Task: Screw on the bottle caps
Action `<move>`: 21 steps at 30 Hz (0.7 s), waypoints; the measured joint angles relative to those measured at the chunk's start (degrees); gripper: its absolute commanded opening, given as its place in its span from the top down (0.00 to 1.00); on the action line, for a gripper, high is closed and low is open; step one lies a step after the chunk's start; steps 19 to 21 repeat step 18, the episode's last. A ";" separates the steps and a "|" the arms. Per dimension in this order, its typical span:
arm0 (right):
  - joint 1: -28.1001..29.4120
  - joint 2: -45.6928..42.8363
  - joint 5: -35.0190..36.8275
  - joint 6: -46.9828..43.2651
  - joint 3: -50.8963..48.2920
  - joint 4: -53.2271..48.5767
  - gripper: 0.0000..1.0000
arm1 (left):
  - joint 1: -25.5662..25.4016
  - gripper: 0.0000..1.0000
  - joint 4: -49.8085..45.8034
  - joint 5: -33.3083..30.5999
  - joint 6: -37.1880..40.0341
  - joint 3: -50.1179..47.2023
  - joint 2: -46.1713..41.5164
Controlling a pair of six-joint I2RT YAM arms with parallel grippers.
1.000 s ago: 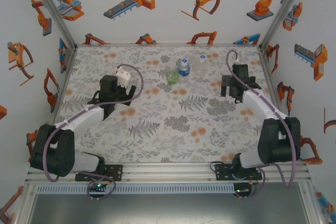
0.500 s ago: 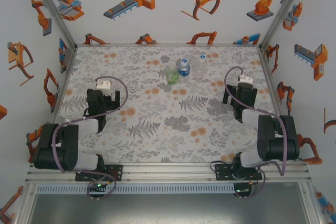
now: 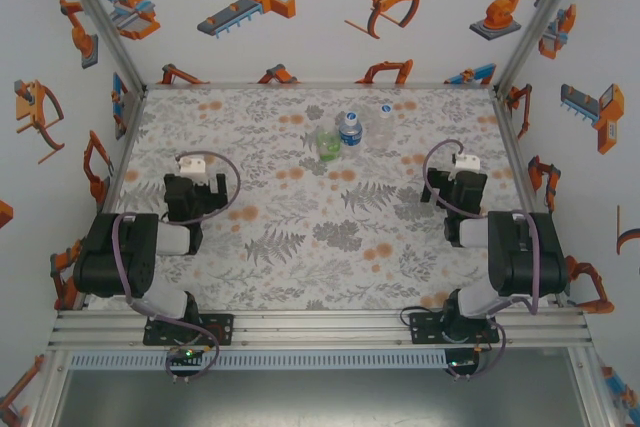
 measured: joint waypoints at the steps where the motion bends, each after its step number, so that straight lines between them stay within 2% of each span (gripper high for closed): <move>1: 0.00 0.00 0.00 0.00 0.00 0.48 0.01 | 0.31 0.03 -0.70 0.02 -0.35 0.94 -0.02; 21: 0.00 0.00 -1.05 -0.20 0.00 1.95 0.01 | 1.53 0.03 -3.52 -0.17 -2.40 2.43 -0.07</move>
